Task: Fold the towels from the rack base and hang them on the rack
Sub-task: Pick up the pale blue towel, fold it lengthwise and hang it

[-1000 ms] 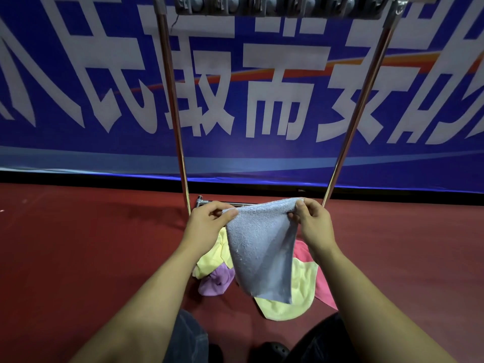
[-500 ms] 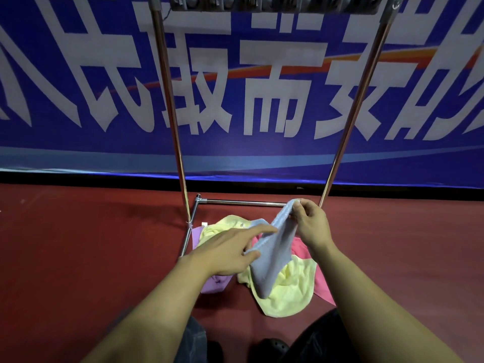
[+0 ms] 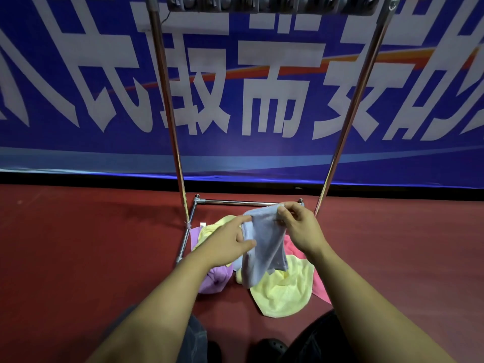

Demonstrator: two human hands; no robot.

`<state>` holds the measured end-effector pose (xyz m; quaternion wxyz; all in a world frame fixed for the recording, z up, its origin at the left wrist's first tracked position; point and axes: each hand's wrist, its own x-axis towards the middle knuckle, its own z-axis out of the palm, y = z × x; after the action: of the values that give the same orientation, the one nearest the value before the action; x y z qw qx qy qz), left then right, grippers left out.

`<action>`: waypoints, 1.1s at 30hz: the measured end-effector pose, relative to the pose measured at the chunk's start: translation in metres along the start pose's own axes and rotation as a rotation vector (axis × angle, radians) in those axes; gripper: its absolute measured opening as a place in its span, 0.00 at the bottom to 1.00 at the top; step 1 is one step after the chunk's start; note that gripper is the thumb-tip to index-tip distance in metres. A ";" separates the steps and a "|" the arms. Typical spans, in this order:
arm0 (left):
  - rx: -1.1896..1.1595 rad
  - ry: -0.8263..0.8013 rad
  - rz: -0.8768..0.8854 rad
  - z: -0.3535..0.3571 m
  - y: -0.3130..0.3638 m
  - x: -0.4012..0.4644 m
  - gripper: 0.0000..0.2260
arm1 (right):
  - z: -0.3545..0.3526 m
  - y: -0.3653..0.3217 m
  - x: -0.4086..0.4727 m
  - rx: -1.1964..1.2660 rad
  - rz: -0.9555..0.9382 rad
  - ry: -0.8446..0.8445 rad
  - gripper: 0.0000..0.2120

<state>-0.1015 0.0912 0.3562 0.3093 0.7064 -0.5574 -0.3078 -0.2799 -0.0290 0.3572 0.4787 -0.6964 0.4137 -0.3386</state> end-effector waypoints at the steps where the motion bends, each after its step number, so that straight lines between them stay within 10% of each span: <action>1: -0.050 0.039 -0.015 -0.002 -0.001 0.002 0.25 | 0.002 0.000 -0.001 0.015 -0.002 -0.033 0.09; 12: -0.327 0.118 -0.072 -0.006 -0.012 0.009 0.25 | 0.024 -0.013 -0.017 0.149 0.004 -0.320 0.06; 26: -0.735 0.119 -0.119 -0.017 0.026 -0.009 0.18 | 0.026 -0.016 -0.019 0.095 -0.049 -0.268 0.14; 33: -0.416 0.240 -0.145 -0.013 0.013 -0.001 0.21 | 0.027 -0.014 -0.016 -0.004 -0.122 -0.177 0.05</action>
<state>-0.0994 0.0905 0.3748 0.4890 0.6971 -0.3892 -0.3514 -0.2596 -0.0016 0.3605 0.4908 -0.7484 0.3271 -0.3034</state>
